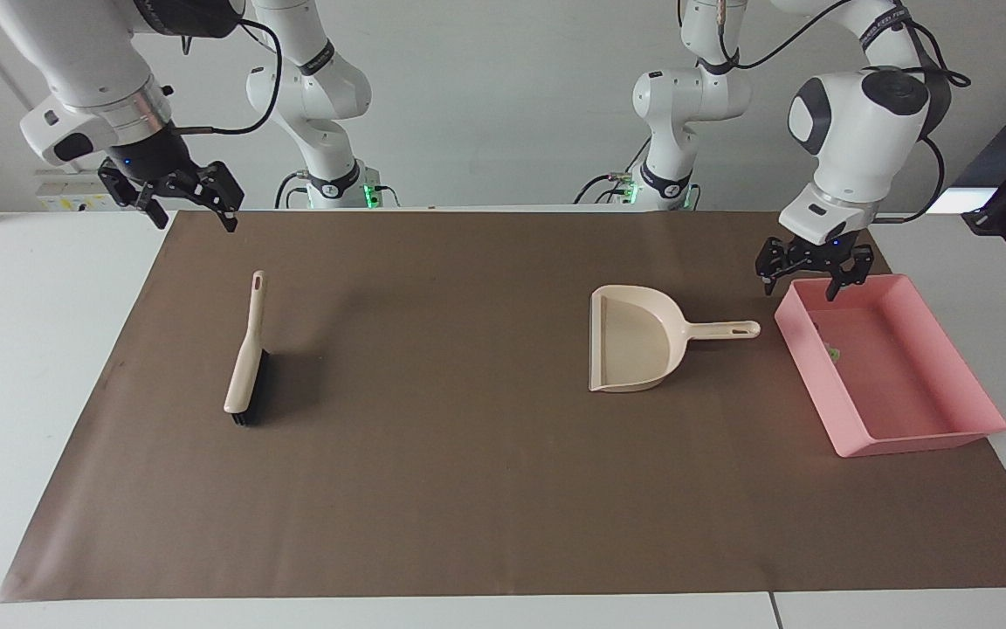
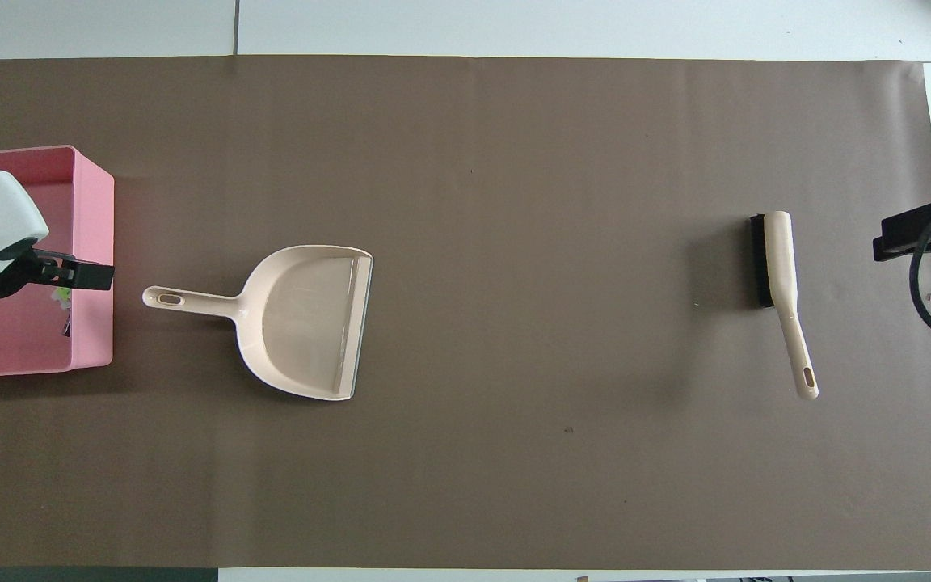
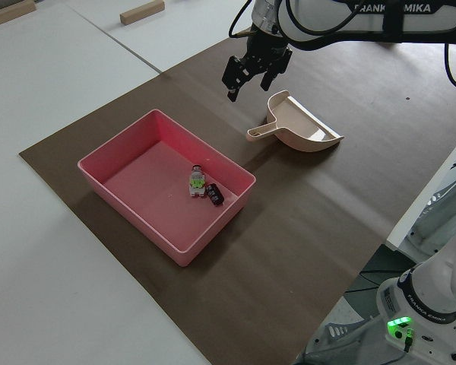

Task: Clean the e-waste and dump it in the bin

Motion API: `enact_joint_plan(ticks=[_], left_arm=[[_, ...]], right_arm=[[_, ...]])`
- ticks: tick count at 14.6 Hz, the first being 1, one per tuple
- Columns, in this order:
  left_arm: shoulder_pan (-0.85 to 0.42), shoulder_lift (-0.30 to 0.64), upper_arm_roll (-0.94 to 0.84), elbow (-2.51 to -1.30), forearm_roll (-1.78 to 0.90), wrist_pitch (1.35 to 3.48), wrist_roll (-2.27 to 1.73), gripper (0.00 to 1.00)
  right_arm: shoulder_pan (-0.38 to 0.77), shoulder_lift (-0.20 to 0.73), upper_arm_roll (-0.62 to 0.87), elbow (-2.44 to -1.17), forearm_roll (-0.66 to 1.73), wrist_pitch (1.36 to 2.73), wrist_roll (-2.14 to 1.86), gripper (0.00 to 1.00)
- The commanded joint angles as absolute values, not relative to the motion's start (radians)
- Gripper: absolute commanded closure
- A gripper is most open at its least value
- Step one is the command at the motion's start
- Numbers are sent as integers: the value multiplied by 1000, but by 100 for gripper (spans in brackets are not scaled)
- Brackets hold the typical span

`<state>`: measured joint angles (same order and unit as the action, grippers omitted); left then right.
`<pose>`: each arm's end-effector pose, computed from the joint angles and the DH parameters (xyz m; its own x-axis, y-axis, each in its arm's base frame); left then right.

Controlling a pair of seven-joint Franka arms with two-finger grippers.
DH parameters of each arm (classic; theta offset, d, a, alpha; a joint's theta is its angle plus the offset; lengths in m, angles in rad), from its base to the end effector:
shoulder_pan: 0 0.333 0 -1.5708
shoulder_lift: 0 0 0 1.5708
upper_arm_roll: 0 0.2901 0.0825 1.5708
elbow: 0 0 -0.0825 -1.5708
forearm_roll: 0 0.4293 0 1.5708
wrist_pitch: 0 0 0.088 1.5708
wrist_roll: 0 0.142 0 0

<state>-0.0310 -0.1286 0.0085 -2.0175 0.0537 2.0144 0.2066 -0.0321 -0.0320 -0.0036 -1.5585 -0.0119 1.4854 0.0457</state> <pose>0.5833 -0.0082 0.4456 0.9620 -0.2490 0.1117 -0.2418 -0.9675 -0.0744 0.5801 -0.0225 0.5815 0.9958 -0.0823 -0.0405 -0.0818 -0.9966 0.0136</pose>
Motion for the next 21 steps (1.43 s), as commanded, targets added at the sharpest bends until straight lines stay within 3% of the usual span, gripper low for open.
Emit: enact_joint_plan(ticks=[1,5,12,21], left_arm=[[8,-42,3,-1812,5,1854,172,2],[26,29,3,-1602,-46,1685,126,2],[25,-80,3,-1681,-38,1531,58,2],[25,-78,2,-1698,-34,1611,60,2]], right_arm=[[-43,-41,0,-1572,2,1494,26,1],[-43,-40,2,-1572,2,1494,26,1],[-43,-40,2,-1572,2,1494,26,1],[-43,-40,2,-1572,2,1494,26,1]])
